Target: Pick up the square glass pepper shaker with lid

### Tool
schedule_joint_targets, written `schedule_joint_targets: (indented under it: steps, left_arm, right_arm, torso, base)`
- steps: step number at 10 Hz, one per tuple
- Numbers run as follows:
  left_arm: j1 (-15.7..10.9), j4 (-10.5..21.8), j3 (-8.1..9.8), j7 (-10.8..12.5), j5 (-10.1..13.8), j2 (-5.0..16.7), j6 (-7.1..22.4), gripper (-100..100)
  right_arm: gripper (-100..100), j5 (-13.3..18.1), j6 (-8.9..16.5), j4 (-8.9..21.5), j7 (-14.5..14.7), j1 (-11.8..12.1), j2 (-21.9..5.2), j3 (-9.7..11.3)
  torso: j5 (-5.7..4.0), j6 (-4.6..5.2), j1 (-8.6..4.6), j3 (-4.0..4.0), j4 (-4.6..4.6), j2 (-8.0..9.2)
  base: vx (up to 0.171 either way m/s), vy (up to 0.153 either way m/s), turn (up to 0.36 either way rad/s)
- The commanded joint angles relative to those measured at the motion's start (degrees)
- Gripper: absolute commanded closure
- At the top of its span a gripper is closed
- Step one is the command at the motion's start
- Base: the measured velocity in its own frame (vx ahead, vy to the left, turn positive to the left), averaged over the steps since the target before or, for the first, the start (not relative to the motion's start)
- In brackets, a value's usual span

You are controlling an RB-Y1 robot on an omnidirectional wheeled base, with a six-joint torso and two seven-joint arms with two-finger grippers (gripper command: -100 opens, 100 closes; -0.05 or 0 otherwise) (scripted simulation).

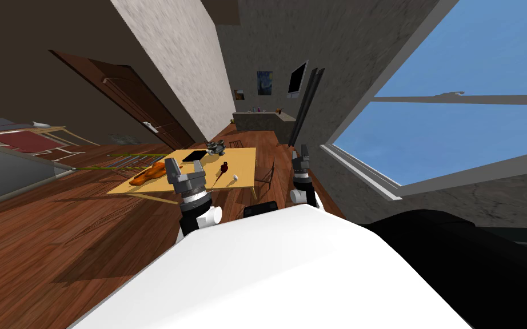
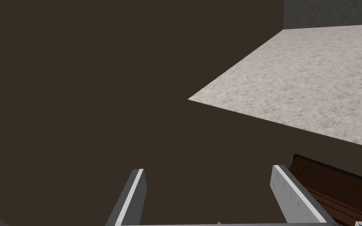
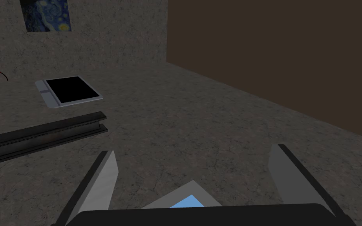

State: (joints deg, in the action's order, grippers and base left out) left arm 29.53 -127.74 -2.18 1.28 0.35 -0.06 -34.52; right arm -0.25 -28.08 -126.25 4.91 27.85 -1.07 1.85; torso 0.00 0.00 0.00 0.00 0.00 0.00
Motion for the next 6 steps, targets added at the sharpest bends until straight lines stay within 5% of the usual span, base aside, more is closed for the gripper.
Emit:
schedule_joint_targets:
  steps: [1, 6]
  left_arm:
    - [-0.6, 1.7, 0.08, -0.1, -0.8, 2.6, 0.6, -100]
    - [-3.0, 8.9, 0.64, -0.6, -4.8, 6.8, 3.3, -100]
  right_arm:
    - [0, 0.0, 0.0, 0.0, 0.0, 0.0, 0.0, 0.0]
    - [0, 0.0, 0.0, 0.0, 0.0, 0.0, 0.0, 0.0]
  torso:
    - [0.0, 0.0, 0.0, 0.0, 0.0, 0.0]
    - [0.02, 0.0, 0.07, -0.01, -0.01, -0.02]
  base:
    - [0.001, 0.005, -0.013]
    - [-0.001, 0.013, -0.016]
